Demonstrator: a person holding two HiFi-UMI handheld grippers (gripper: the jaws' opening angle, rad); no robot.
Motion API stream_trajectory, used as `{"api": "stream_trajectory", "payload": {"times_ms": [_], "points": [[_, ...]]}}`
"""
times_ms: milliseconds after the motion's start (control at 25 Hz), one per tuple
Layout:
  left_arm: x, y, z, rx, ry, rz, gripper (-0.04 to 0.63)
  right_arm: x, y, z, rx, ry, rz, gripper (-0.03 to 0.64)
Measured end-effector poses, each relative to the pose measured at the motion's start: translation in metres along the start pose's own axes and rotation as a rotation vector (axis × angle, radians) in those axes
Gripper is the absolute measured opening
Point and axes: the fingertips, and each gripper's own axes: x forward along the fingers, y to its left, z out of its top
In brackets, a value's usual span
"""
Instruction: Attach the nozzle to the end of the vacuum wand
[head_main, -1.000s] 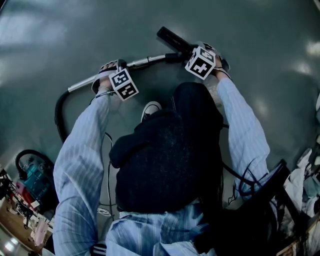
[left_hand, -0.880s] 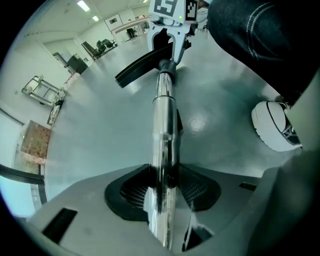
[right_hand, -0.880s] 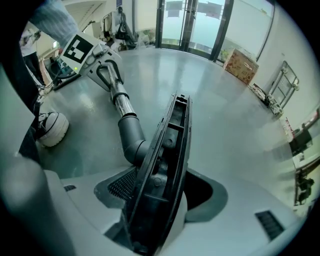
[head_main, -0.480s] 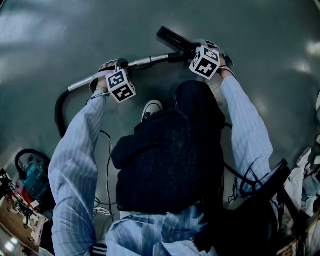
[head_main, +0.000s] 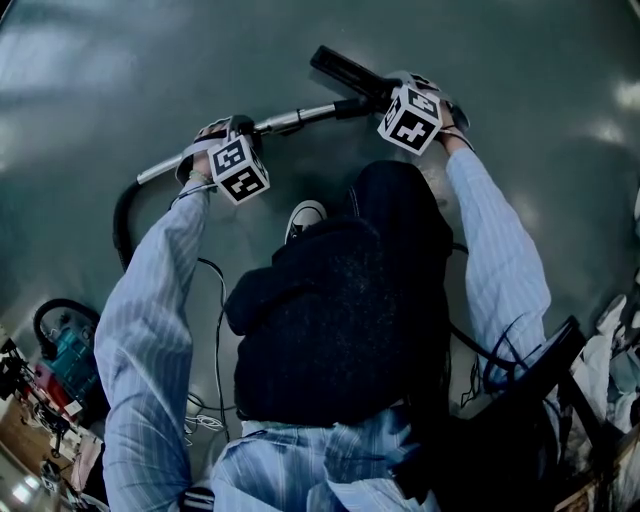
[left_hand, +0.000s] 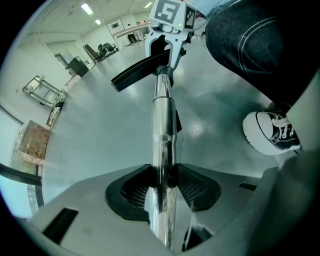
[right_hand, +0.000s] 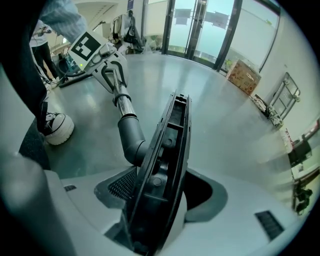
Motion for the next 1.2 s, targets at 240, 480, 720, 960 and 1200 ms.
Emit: {"api": "stream_trajectory", "payload": {"times_ms": [240, 480, 720, 960, 1200], "points": [[-0.002, -0.001, 0.002, 0.014, 0.000, 0.002, 0.161, -0.010, -0.002, 0.007, -0.038, -0.018, -0.008, 0.288], [-0.002, -0.005, 0.017, 0.017, -0.001, -0.016, 0.160, -0.017, -0.009, 0.005, -0.146, 0.013, -0.047, 0.288], [0.002, -0.003, 0.020, 0.009, 0.014, -0.026, 0.160, -0.014, -0.006, 0.008, -0.062, 0.052, -0.017, 0.287], [0.009, -0.003, 0.023, -0.010, 0.029, -0.041, 0.155, -0.004, -0.003, 0.008, -0.062, 0.049, -0.041, 0.285], [0.018, -0.004, 0.023, -0.044, 0.030, -0.043, 0.155, 0.013, -0.003, 0.000, -0.041, 0.081, -0.088, 0.287]]}}
